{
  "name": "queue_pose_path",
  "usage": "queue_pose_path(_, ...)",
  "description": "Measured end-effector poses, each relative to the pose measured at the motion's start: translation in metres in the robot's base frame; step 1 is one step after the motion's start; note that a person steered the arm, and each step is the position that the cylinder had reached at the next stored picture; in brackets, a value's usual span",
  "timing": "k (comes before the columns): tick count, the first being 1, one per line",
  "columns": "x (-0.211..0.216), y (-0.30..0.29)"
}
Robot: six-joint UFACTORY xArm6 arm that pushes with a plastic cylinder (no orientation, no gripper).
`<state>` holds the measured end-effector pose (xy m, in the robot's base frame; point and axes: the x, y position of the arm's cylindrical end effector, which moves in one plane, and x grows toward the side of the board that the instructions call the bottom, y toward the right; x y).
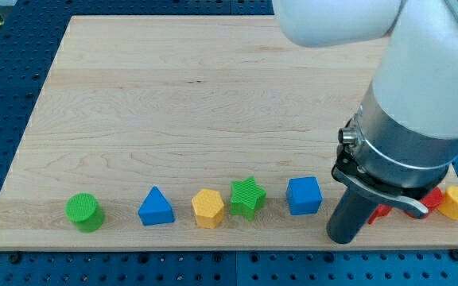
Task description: Slightly move the blue cube up
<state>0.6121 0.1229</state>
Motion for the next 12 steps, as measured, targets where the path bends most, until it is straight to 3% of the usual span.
queue_pose_path(12,-0.055,-0.028)
